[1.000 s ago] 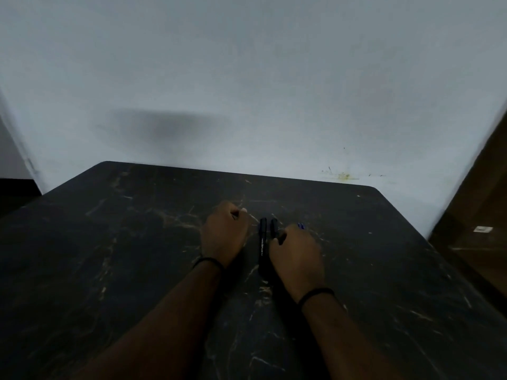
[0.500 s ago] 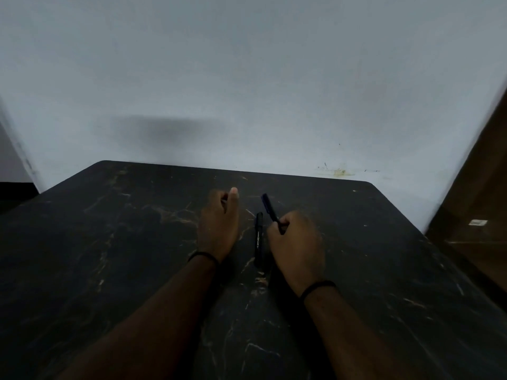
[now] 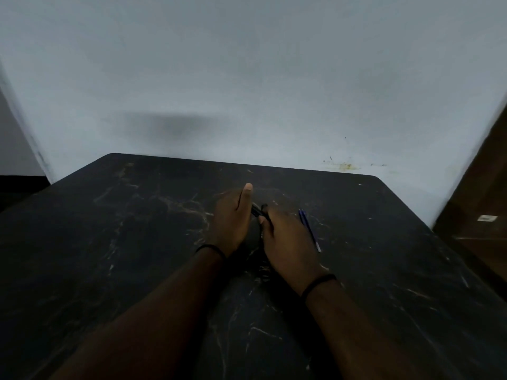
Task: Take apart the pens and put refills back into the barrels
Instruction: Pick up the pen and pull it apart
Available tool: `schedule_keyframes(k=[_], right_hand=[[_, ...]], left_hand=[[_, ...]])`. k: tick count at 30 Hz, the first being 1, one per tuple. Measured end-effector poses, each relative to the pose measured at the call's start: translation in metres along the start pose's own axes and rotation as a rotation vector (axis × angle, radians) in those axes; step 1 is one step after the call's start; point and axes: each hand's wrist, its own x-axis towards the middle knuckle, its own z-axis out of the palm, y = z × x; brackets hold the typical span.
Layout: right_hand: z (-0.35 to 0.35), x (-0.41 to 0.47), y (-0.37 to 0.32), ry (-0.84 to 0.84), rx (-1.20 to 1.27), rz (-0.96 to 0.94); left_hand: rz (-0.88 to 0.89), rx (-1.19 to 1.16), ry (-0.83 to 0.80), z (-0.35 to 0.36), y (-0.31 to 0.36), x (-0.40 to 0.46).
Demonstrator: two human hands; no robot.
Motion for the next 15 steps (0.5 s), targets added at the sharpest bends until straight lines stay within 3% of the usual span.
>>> schedule_keyframes(k=[5,15], right_hand=[[-0.0008,-0.0053,-0.0037,0.05,-0.126,0.042],[-0.0002,-0.0061,-0.0091,0.009,-0.129,0.119]], left_hand=[[0.029,0.013,-0.005,0.0018,-0.005,-0.0004],[0.005,0.008,0.022,-0.0057,0.0004,-0.0001]])
